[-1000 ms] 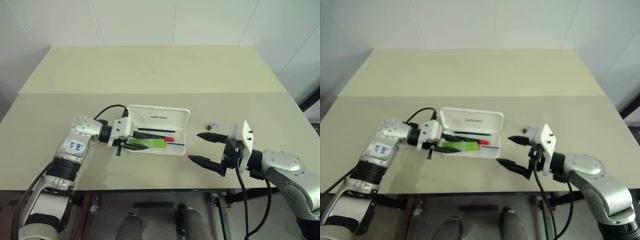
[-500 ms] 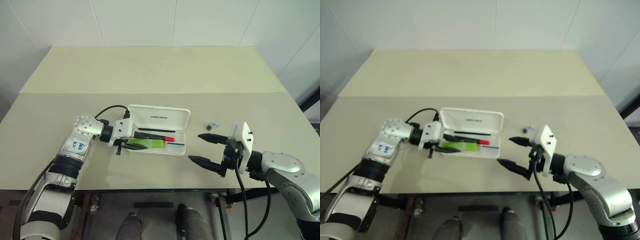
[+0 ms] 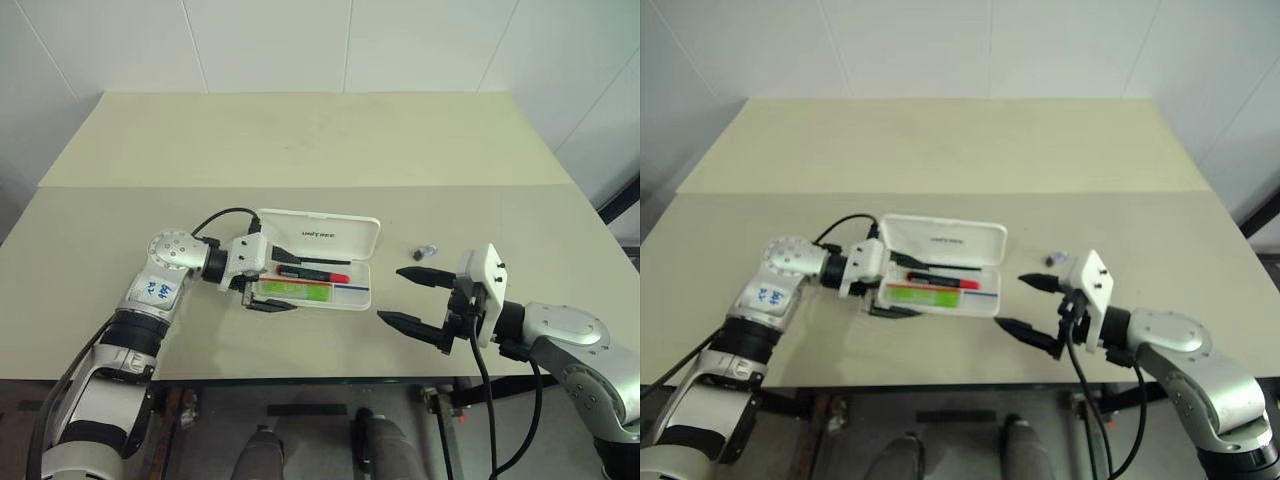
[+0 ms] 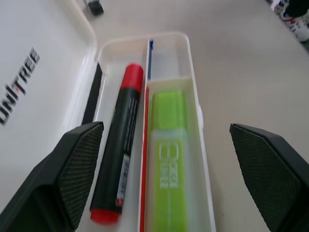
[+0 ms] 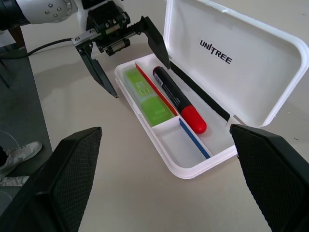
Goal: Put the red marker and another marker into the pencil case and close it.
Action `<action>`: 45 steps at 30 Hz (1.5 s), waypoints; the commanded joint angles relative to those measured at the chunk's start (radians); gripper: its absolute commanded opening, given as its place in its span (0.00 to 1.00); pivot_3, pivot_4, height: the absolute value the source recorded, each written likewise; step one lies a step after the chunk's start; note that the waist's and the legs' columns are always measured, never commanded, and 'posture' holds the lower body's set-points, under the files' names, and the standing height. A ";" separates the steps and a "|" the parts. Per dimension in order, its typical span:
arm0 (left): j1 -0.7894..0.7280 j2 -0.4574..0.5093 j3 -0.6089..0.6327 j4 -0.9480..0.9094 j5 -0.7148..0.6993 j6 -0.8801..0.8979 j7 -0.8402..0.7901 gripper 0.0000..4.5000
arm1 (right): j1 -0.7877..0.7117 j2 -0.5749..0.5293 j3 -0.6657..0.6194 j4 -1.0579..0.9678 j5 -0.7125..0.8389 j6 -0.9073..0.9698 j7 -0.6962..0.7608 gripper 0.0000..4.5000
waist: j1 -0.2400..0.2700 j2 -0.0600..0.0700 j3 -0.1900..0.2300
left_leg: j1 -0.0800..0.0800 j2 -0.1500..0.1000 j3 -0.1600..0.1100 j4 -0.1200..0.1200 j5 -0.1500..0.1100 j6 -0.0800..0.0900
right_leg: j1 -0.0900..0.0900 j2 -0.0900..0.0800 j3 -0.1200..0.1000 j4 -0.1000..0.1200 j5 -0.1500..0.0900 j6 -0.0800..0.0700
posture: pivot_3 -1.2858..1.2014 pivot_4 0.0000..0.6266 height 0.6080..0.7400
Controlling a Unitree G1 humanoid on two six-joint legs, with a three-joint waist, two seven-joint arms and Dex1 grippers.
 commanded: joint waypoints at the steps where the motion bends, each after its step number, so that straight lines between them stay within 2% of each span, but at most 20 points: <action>1: 0.018 0.004 0.041 -0.166 -0.120 0.113 -0.032 0.99 | -0.006 -0.013 -0.039 -0.022 0.008 -0.013 0.001 1.00 | 0.000 0.000 0.000 | 0.000 0.000 0.000 0.000 0.000 0.000 | 0.000 0.000 0.000 0.000 0.000 0.000 | 0.52 0.24 1.00; 6: 0.049 0.000 0.072 -0.302 -0.235 0.246 -0.033 0.99 | 0.000 -0.024 -0.044 -0.022 0.008 -0.005 -0.001 1.00 | 0.000 0.000 0.000 | 0.000 0.000 0.000 0.000 0.000 0.000 | 0.000 0.000 0.000 0.000 0.000 0.000 | 0.52 0.24 1.00; 16: 0.082 -0.025 0.098 -0.437 -0.301 0.352 0.056 0.99 | -0.006 -0.036 -0.049 -0.007 -0.003 -0.006 0.008 1.00 | -0.001 0.000 0.000 | -0.001 0.000 0.000 0.009 -0.002 0.003 | 0.001 0.001 0.001 0.000 0.000 0.000 | 0.52 0.24 1.00; 20: 0.104 -0.066 0.094 -0.451 -0.276 0.349 0.139 0.99 | -0.009 -0.052 -0.043 0.024 -0.037 -0.014 0.010 1.00 | 0.000 0.000 0.000 | 0.000 0.000 0.000 0.010 -0.002 0.003 | 0.003 0.001 0.002 0.000 0.000 0.000 | 0.52 0.24 1.00; 25: 0.148 -0.110 0.061 -0.425 -0.204 0.323 0.240 0.99 | -0.039 -0.076 -0.008 0.162 -0.197 -0.084 -0.016 1.00 | 0.000 0.000 0.000 | 0.000 0.000 0.000 0.009 -0.002 0.003 | 0.002 0.001 0.003 -0.001 0.000 0.000 | 0.52 0.24 1.00; 29: 0.170 -0.157 0.051 -0.439 -0.189 0.334 0.308 0.99 | -0.075 -0.074 0.002 0.235 -0.250 -0.132 0.011 1.00 | 0.000 0.000 0.000 | 0.000 0.000 0.001 0.009 -0.002 0.003 | 0.002 0.002 0.003 0.000 0.000 0.001 | 0.52 0.24 1.00; 37: 0.180 -0.310 0.005 -0.433 -0.121 0.304 0.473 0.99 | -0.278 -0.108 0.112 0.542 -0.409 -0.302 0.146 1.00 | -0.002 0.000 0.000 | 0.001 0.000 0.004 0.011 -0.002 0.003 | 0.003 0.002 0.008 -0.002 0.003 0.004 | 0.52 0.24 1.00; 40: 0.177 -0.328 0.004 -0.424 -0.111 0.279 0.493 0.99 | -0.361 -0.080 0.124 0.655 -0.453 -0.334 0.124 1.00 | -0.002 0.000 0.000 | 0.001 0.000 0.004 0.010 -0.002 0.003 | 0.002 0.003 0.009 -0.002 0.003 0.004 | 0.52 0.24 1.00; 43: 0.185 -0.332 0.015 -0.434 -0.109 0.267 0.511 0.99 | -0.436 0.024 0.102 0.741 -0.457 -0.264 0.003 1.00 | -0.009 0.000 0.000 | 0.001 0.000 0.008 0.010 -0.002 0.003 | 0.002 0.003 0.012 -0.002 0.003 0.005 | 0.52 0.24 1.00; 45: 0.188 -0.330 0.017 -0.437 -0.111 0.264 0.515 0.99 | -0.437 0.068 0.089 0.736 -0.451 -0.252 -0.029 1.00 | -0.009 0.000 0.000 | 0.001 0.000 0.011 0.008 -0.002 0.003 | 0.003 0.003 0.015 -0.001 0.003 0.005 | 0.52 0.24 1.00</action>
